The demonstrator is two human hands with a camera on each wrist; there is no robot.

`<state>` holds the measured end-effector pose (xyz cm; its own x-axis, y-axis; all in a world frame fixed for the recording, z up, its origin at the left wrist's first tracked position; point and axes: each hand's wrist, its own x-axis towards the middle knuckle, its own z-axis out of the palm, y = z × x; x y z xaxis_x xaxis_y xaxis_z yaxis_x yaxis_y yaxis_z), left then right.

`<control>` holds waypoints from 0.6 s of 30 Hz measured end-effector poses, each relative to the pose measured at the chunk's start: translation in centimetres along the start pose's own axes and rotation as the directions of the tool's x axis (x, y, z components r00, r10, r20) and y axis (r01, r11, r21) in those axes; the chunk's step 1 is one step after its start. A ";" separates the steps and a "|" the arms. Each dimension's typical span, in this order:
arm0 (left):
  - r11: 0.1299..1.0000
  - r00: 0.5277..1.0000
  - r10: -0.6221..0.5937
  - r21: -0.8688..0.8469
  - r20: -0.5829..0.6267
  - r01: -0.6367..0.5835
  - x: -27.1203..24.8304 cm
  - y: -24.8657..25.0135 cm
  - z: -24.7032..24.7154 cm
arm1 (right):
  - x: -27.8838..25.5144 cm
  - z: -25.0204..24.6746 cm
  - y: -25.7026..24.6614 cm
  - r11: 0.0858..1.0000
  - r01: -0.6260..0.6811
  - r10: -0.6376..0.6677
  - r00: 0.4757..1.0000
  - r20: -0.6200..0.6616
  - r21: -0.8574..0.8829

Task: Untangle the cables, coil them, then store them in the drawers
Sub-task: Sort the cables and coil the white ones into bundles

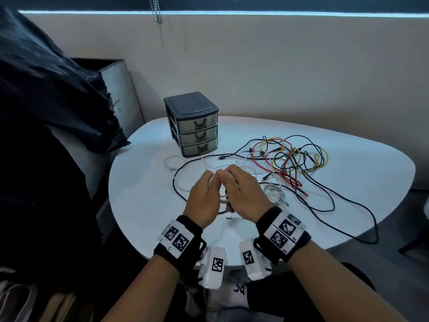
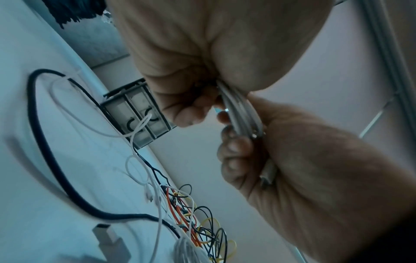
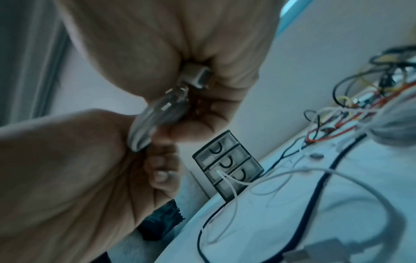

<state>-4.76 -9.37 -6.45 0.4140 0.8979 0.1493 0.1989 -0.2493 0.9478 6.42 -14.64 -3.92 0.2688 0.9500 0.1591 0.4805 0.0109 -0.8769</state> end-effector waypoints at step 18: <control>0.874 0.868 -0.094 0.458 0.489 -0.163 0.2 0.2 -3.2 | 0.0 -0.5 2.6 0.845 0.318 -0.245 0.945 0.219 -0.430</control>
<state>-7.52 -8.08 -5.34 0.7745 0.6251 -0.0968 0.5126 -0.5305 0.6751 8.06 -14.77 -5.95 -0.0461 0.9630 0.2657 0.8504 0.1774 -0.4953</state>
